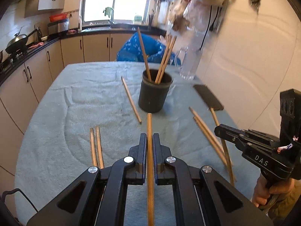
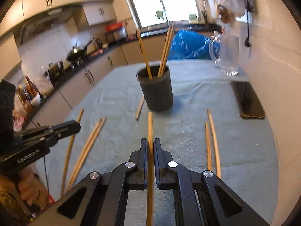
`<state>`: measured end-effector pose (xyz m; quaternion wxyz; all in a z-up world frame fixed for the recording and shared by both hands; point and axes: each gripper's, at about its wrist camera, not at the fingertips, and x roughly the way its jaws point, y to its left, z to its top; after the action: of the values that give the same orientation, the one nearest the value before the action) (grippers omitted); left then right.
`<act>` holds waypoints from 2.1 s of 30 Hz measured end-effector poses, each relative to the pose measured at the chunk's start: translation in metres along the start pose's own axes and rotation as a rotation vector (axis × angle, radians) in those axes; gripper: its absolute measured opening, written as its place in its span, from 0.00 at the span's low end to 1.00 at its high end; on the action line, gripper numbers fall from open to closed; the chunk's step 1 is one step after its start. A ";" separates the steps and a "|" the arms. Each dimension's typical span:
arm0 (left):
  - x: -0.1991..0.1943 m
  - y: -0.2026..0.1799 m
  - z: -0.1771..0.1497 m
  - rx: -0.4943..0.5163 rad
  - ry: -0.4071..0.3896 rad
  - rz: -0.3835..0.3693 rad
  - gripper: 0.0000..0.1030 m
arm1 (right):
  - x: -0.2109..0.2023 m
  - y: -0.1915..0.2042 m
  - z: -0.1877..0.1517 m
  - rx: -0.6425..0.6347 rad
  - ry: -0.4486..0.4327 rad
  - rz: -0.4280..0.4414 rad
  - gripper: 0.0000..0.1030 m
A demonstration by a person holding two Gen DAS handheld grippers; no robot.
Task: Organize utensils
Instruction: 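Lift both held chopsticks up over the black holder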
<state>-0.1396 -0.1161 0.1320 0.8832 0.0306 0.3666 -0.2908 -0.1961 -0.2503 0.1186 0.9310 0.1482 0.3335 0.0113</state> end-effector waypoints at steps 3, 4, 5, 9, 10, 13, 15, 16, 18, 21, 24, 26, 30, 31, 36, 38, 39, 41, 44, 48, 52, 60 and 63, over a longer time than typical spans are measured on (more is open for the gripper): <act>-0.013 -0.002 0.003 -0.011 -0.047 0.001 0.05 | -0.018 0.003 0.004 0.017 -0.078 0.003 0.06; -0.017 -0.002 0.005 -0.017 -0.060 -0.001 0.05 | -0.023 0.002 0.005 0.022 -0.095 0.004 0.06; -0.021 -0.002 0.006 -0.026 -0.074 -0.004 0.05 | -0.029 0.003 0.005 0.026 -0.119 0.002 0.06; -0.039 -0.002 0.012 -0.043 -0.137 -0.015 0.05 | -0.049 0.010 0.006 0.021 -0.206 -0.015 0.06; -0.042 -0.003 0.013 -0.044 -0.148 -0.019 0.05 | -0.053 0.012 0.007 0.021 -0.218 -0.013 0.06; -0.054 -0.007 0.021 -0.045 -0.187 -0.028 0.05 | -0.061 0.017 0.014 0.022 -0.256 -0.008 0.06; -0.060 -0.010 0.026 -0.042 -0.212 -0.031 0.05 | -0.062 0.019 0.018 0.027 -0.271 -0.006 0.06; -0.064 -0.011 0.029 -0.039 -0.226 -0.033 0.05 | -0.062 0.019 0.021 0.031 -0.278 -0.004 0.06; -0.069 -0.013 0.034 -0.036 -0.245 -0.039 0.05 | -0.060 0.018 0.026 0.037 -0.289 -0.001 0.06; -0.077 -0.013 0.047 -0.036 -0.273 -0.050 0.05 | -0.060 0.016 0.035 0.043 -0.308 0.001 0.06; -0.081 -0.011 0.065 -0.036 -0.303 -0.045 0.05 | -0.058 0.014 0.051 0.046 -0.336 -0.001 0.06; -0.081 -0.009 0.078 -0.036 -0.319 -0.040 0.05 | -0.057 0.014 0.066 0.045 -0.366 -0.005 0.06; -0.073 -0.009 0.118 -0.035 -0.368 0.002 0.05 | -0.052 0.014 0.100 0.066 -0.437 -0.007 0.06; -0.068 -0.009 0.128 -0.034 -0.382 0.017 0.05 | -0.050 0.013 0.105 0.073 -0.449 -0.006 0.06; -0.040 -0.004 0.179 -0.087 -0.426 0.011 0.05 | -0.026 0.013 0.148 0.099 -0.518 -0.018 0.06; -0.028 0.001 0.200 -0.124 -0.459 0.004 0.05 | -0.012 0.012 0.165 0.092 -0.546 -0.043 0.06; -0.023 0.003 0.207 -0.138 -0.470 -0.001 0.05 | -0.005 0.013 0.173 0.088 -0.560 -0.060 0.06; -0.009 0.006 0.221 -0.159 -0.489 -0.004 0.05 | 0.006 0.012 0.184 0.082 -0.584 -0.086 0.06; 0.016 0.008 0.236 -0.168 -0.499 0.008 0.05 | 0.029 0.006 0.203 0.092 -0.613 -0.124 0.06; 0.055 0.013 0.244 -0.183 -0.463 0.016 0.05 | 0.058 -0.001 0.213 0.097 -0.639 -0.166 0.06; 0.086 0.019 0.244 -0.182 -0.425 0.033 0.05 | 0.083 -0.008 0.211 0.091 -0.634 -0.189 0.06; 0.117 0.024 0.234 -0.176 -0.366 0.055 0.05 | 0.106 -0.017 0.198 0.093 -0.600 -0.203 0.07; 0.117 0.027 0.232 -0.191 -0.349 0.052 0.05 | 0.105 -0.019 0.194 0.099 -0.591 -0.198 0.07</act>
<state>0.0865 -0.2127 0.2190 0.9394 -0.0946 0.2330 -0.2329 0.0052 -0.3078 0.1910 0.9757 0.1572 0.0616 -0.1395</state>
